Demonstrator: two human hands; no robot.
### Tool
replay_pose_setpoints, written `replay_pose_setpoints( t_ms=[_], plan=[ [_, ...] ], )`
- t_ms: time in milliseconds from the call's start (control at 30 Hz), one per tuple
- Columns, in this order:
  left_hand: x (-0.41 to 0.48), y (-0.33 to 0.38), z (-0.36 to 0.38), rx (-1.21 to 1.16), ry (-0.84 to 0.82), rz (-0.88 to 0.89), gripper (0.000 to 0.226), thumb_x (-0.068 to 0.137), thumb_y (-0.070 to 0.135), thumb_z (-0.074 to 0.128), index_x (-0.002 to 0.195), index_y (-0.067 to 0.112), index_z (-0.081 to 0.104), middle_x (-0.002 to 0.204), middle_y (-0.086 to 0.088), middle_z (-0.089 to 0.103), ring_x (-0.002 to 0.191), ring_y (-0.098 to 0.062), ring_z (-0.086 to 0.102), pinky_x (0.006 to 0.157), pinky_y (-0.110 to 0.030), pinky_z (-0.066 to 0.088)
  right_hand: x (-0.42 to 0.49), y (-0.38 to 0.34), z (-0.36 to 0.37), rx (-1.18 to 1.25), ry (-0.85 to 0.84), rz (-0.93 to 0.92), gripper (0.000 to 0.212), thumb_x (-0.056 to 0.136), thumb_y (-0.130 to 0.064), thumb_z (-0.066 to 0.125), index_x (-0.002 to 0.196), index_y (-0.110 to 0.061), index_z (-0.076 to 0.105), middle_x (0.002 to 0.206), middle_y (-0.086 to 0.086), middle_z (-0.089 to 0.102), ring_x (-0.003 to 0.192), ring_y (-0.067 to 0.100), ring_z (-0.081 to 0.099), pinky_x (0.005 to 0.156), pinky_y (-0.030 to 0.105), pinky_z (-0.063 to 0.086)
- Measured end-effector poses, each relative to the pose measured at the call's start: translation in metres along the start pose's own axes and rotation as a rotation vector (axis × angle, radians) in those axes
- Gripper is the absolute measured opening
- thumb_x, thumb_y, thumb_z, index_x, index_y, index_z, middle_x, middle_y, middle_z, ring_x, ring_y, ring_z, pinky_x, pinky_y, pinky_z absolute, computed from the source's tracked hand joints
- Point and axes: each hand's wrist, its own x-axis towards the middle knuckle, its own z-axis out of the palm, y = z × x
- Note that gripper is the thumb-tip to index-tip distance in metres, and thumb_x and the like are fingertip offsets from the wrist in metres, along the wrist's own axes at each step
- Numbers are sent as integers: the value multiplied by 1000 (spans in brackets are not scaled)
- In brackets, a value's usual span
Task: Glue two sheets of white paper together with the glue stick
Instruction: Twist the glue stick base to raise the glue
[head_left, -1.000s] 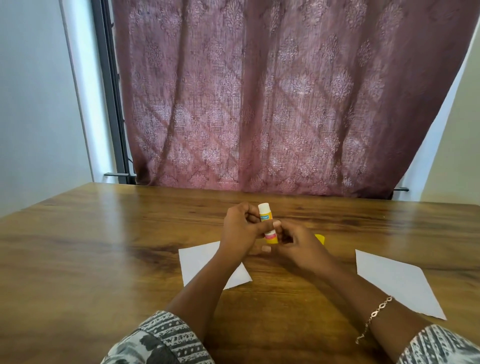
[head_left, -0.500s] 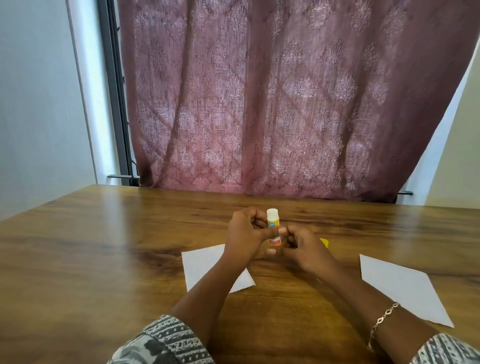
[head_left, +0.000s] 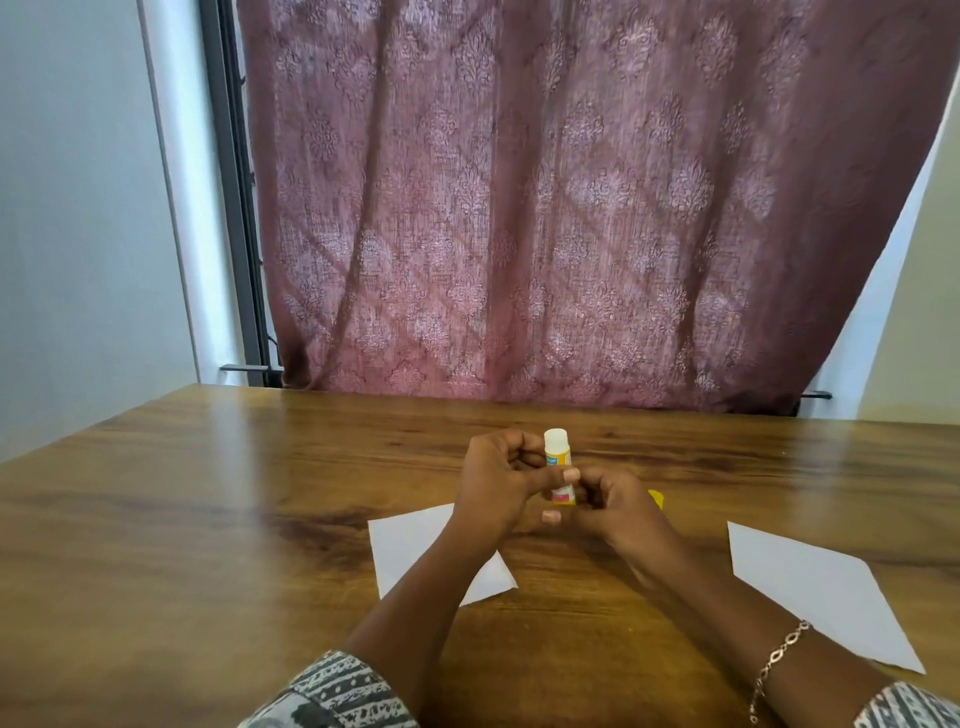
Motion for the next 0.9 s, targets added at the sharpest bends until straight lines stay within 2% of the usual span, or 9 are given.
replay_pose_setpoints(
  t_ms=[67,167,267,400,433,567,700,800,900],
  plan=[
    [-1,0,0,-12,4,20,18,67,3,75,76,15,65,79,-10,66,78,-23,63,70,-27,54,0,-1,-3,-10,-12,-21,17,62,-3,76,71,-16,69,71,0,66,71,14,56,65,25,46],
    [0,1,-2,-20,24,54,17,68,4,75,78,15,68,80,-11,68,79,-23,63,73,-28,54,-1,-6,-6,0,-65,-31,20,73,6,63,76,-13,68,65,-9,71,70,1,61,65,14,47],
    [0,0,-2,-4,52,53,20,64,6,78,79,10,66,80,-14,67,73,-21,62,66,-25,54,-2,-7,-3,19,-59,-39,21,76,7,61,85,-10,69,75,-5,74,81,7,66,73,16,50],
    [2,-4,1,55,96,33,27,60,9,82,68,16,58,67,-2,62,66,-17,59,66,-35,53,-2,-2,4,18,-19,-51,27,66,-1,74,87,-15,68,84,0,71,83,13,63,75,26,53],
    [2,-5,1,63,94,31,26,60,8,82,67,16,58,66,-1,62,65,-16,59,67,-35,52,-1,-1,4,20,-2,-50,27,64,-1,76,85,-16,68,80,-2,70,78,13,62,72,27,52],
    [3,-6,1,82,64,53,23,62,7,81,71,10,60,71,-6,63,71,-21,60,71,-36,53,1,0,1,-1,5,-61,30,65,10,71,78,-17,65,53,-14,61,57,-1,51,57,15,46],
    [3,-2,-2,-5,18,53,21,66,3,76,82,0,62,78,-12,64,73,-20,59,67,-23,51,0,-6,-4,20,-45,-85,31,66,7,70,87,-14,64,61,-9,67,65,-1,59,62,13,50],
    [2,-1,-1,-26,16,52,21,66,2,76,79,5,60,76,-10,63,70,-16,59,64,-21,51,-1,-3,-4,50,-68,-80,35,61,-7,69,95,-13,62,72,-8,69,73,1,61,67,15,50],
    [3,-2,0,6,21,53,25,63,2,78,73,8,56,70,-5,60,68,-16,57,65,-25,50,-1,1,0,19,-54,-68,45,53,-10,75,97,-17,63,77,-7,69,74,4,60,65,18,50]
  ],
)
